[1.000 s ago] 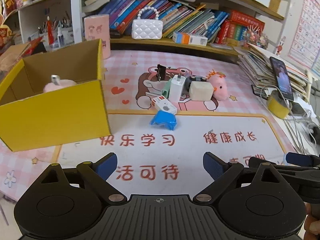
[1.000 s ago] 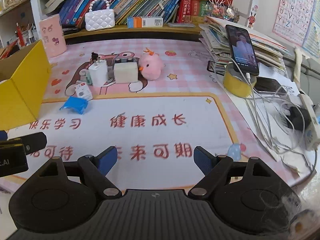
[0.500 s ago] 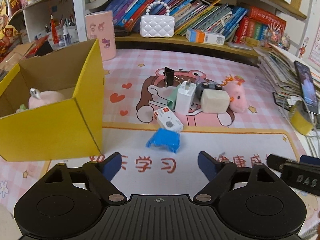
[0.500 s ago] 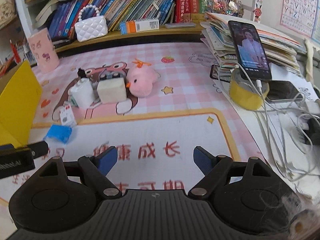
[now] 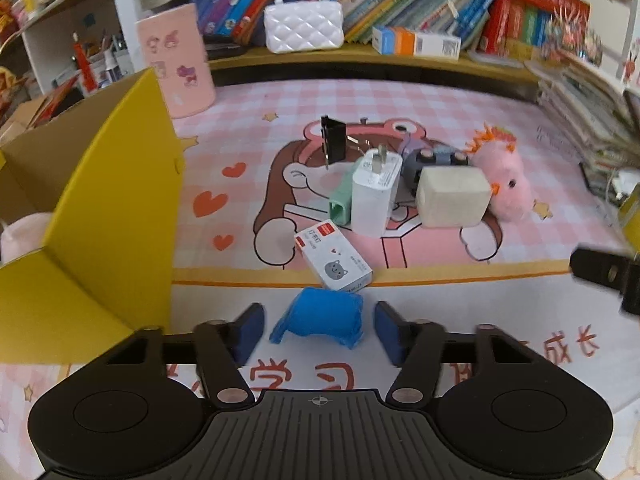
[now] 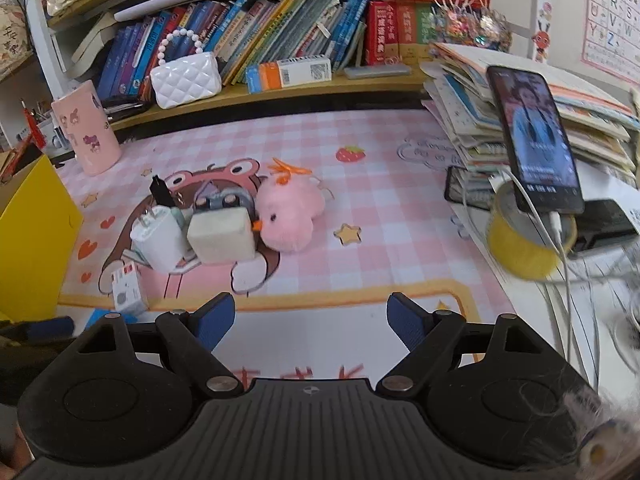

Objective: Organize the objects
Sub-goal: 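Grasp the blue toy with the left gripper while the right gripper grasps the pink chick plush, then carry the blue toy and pink chick over the yellow box with both grippers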

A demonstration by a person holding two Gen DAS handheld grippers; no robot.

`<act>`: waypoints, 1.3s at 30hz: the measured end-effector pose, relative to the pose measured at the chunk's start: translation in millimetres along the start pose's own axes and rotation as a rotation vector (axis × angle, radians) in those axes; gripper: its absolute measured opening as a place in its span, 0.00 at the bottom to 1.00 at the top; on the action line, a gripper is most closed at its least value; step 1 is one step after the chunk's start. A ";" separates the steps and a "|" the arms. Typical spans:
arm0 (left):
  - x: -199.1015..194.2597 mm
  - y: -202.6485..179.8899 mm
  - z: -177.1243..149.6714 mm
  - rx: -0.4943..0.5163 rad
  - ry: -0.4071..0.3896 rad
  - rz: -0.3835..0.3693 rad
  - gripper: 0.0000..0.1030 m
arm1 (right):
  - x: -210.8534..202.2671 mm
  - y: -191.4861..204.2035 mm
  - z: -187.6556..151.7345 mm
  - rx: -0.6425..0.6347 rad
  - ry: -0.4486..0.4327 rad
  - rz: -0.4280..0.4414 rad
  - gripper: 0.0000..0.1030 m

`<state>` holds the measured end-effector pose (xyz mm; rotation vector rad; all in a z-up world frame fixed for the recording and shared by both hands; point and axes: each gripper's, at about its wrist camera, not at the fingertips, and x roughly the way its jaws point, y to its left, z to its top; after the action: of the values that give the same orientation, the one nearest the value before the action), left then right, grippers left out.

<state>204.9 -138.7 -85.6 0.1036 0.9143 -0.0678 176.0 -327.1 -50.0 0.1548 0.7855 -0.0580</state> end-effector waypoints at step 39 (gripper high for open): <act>-65.0 37.6 -0.3 -0.213 -0.069 -0.101 0.36 | 66.6 -10.1 54.1 0.128 -0.002 0.139 0.38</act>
<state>169.0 -100.4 -31.9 -0.1424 0.8523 -0.0666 259.7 -345.4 -60.7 0.3302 0.7671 0.0229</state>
